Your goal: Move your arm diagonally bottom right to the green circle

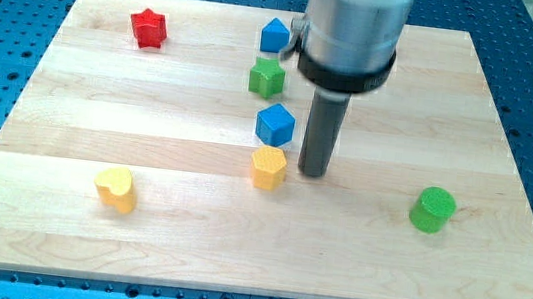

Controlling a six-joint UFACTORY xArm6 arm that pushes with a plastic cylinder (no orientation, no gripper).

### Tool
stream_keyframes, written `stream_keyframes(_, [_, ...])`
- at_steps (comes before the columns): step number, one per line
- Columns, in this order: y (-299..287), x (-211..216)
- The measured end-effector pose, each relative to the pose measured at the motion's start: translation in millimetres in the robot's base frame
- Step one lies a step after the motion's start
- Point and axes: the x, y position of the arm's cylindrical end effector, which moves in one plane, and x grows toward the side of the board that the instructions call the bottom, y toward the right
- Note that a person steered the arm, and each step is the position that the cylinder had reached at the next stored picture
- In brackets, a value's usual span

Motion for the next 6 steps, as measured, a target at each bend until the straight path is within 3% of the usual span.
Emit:
stream_keyframes(1, [76, -37])
stream_keyframes(2, [171, -16])
stream_keyframes(3, [215, 54])
stream_keyframes(5, [179, 130])
stream_keyframes(6, [124, 132])
